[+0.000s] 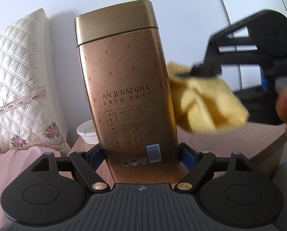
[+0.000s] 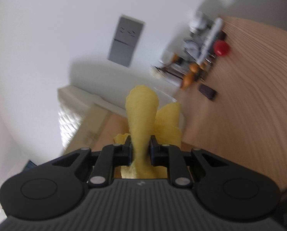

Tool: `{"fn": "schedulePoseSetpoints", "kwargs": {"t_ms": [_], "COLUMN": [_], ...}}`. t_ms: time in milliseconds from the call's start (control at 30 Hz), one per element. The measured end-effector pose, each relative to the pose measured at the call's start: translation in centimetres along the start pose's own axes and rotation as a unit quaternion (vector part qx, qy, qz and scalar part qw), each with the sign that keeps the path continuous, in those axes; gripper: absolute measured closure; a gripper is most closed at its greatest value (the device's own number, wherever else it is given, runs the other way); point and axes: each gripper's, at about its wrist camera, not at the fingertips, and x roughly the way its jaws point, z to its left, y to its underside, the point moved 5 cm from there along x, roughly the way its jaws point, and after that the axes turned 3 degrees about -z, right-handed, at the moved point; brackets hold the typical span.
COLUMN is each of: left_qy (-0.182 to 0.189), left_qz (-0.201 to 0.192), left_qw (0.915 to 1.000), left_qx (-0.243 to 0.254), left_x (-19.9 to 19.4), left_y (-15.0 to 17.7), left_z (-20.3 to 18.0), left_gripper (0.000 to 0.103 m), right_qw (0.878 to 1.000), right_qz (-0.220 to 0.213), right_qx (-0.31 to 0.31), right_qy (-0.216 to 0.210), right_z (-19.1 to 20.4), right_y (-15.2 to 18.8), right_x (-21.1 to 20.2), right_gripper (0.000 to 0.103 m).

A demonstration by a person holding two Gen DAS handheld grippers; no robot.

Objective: Clean container
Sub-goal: 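Keep wiping the tin's side with the right gripper's cloth while the left holds the tin, then raise the cloth in the right gripper onto the tin's lid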

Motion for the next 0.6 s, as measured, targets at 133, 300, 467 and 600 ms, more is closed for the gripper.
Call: {"fn": "schedulePoseSetpoints", "kwargs": {"t_ms": [133, 300, 467, 600], "left_qy": [-0.003, -0.001, 0.0, 0.001], "left_qz": [-0.016, -0.04, -0.058, -0.068], "left_qw": [0.9998, 0.9992, 0.9983, 0.9977], "left_qx": [-0.007, -0.006, -0.009, -0.004], "left_x": [-0.1, -0.5, -0.6, -0.7], "left_y": [-0.6, -1.3, -1.9, -2.1], "left_z": [0.4, 0.8, 1.3, 1.4], "left_gripper": [0.015, 0.015, 0.015, 0.015], "right_qw": [0.997, 0.979, 0.938, 0.888], "right_qz": [0.022, 0.036, 0.077, 0.131], "right_qx": [-0.072, -0.197, -0.334, -0.434], "right_qy": [0.02, 0.024, 0.048, 0.08], "right_z": [1.9, 7.2, 13.3, 16.8], "right_y": [-0.6, -2.9, -4.8, -4.5], "right_x": [-0.5, -0.9, 0.6, 2.7], "right_gripper": [0.084, 0.084, 0.084, 0.085]}}
